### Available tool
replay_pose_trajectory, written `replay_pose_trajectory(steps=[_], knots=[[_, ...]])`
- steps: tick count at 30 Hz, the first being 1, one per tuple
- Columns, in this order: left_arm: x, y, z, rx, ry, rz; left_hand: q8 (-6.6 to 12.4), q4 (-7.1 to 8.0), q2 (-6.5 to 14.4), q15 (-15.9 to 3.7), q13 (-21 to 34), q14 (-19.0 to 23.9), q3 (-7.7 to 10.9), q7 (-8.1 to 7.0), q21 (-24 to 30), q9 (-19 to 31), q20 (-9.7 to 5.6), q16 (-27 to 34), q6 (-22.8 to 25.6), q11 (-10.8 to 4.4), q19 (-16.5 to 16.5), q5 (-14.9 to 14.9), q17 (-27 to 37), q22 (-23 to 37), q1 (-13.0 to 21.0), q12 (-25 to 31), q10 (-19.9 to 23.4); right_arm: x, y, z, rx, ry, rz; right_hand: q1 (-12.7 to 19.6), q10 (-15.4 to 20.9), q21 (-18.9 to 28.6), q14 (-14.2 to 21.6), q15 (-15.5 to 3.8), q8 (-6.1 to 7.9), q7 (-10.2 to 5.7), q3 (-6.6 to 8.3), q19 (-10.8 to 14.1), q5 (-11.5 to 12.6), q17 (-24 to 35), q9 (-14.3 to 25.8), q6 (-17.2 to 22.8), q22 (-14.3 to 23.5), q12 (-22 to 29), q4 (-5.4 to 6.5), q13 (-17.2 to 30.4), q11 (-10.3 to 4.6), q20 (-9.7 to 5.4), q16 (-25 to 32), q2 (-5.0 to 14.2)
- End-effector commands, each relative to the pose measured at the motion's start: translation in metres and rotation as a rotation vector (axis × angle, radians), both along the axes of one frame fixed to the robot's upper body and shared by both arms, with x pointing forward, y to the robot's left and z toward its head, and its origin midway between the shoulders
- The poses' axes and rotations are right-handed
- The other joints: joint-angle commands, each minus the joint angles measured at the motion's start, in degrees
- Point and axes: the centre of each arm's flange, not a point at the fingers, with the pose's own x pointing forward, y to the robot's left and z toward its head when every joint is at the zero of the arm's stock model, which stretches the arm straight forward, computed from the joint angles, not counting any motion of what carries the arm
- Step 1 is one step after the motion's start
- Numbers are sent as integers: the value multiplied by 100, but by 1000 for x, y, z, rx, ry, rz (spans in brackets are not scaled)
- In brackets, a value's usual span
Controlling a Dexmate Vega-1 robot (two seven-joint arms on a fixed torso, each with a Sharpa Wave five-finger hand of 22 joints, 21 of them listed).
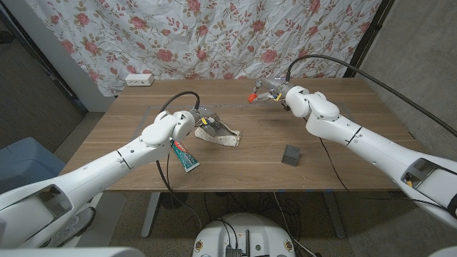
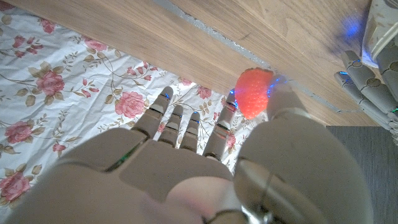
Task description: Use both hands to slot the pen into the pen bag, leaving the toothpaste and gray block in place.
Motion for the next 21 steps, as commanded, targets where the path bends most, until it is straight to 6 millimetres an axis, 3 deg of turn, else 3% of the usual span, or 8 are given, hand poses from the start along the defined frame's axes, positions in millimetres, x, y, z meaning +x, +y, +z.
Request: replay_pose_trajectory(steps=[1,21], knots=[[0,0,1,4,12,0,25,5,18,-469,12,-32,-25,3,6,8,8,1,-62,9,-52,34,10,11,-8,16,-20,-13,12,-2,1,9,37,17,-5,-19,24,36,-2,7,-5,-8,38,31,7,-15,19,-7,-1,8,-14,21,0,16],[1,2,0,-2,15,2,49,24,26,-444,11,-49,-78,25,16,6,26,10,-79,20,-68,28,10,12,-62,34,-29,-29,31,-20,-28,31,87,36,18,-35,27,54,-20,9,-14,-71,42,35,-28,-3,20,3,-1,8,-17,58,-3,23]])
